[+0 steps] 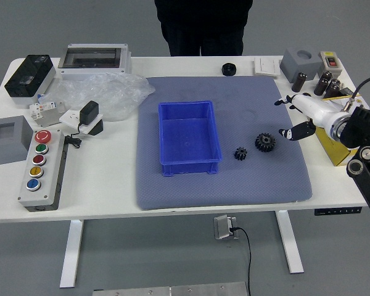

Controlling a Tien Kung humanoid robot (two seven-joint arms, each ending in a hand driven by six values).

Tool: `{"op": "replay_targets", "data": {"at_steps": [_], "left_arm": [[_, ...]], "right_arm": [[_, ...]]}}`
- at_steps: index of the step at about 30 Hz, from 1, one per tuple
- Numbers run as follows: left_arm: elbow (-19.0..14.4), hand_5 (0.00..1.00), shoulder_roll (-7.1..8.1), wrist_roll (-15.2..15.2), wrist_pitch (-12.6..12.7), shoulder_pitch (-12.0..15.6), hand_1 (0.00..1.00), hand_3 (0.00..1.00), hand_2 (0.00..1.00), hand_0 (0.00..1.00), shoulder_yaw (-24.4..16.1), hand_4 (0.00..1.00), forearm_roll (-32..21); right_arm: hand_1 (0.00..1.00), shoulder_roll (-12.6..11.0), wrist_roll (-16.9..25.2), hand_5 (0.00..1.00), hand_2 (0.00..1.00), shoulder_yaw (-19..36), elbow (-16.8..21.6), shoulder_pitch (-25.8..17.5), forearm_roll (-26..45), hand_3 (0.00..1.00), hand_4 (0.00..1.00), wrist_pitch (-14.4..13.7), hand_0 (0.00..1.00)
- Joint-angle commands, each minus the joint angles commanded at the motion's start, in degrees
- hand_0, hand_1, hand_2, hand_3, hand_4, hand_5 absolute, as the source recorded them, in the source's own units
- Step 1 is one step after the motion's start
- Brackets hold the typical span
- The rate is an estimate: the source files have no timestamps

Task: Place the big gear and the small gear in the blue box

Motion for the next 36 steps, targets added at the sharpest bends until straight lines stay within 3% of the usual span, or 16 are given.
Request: {"op": "replay_targets", "data": {"at_steps": [10,19,20,36], "left_arm": [[0.0,0.247,0.03,-0.04,-0.06,-0.08,0.747,0.676,0.737,0.779,0.31,0.56,0.04],[0.0,0.246,0.05,-0.07,-0.1,-0.08,0.746,0.677,0.737,0.779,0.54,0.56,0.0],[0.0,0.245,0.04,-0.06,-0.1,-0.08,0.746,0.677,0.737,0.779,0.53,0.561,0.01],[0.0,0.244,-0.24,-0.06,-0.1,-0.07,0.746,0.677,0.736,0.779,0.45,0.563,-0.28]], "right_arm": [[0.874,0.8,-0.65,0.014,0.958,-5.85,-2.09,1.77,-8.62,0.998,0.678,-0.16,0.924],[0.869,1.75,-0.63,0.018,0.938,-9.32,-5.55,3.7,-9.35,0.978,0.681,0.47,0.925],[0.853,1.94,-0.64,0.022,0.906,-9.63,-6.09,4.01,-9.29,0.894,0.682,0.58,0.912],[0.826,4.06,-0.57,0.022,0.861,-11.74,-11.65,7.23,-9.25,0.865,0.683,1.01,0.907]]}}
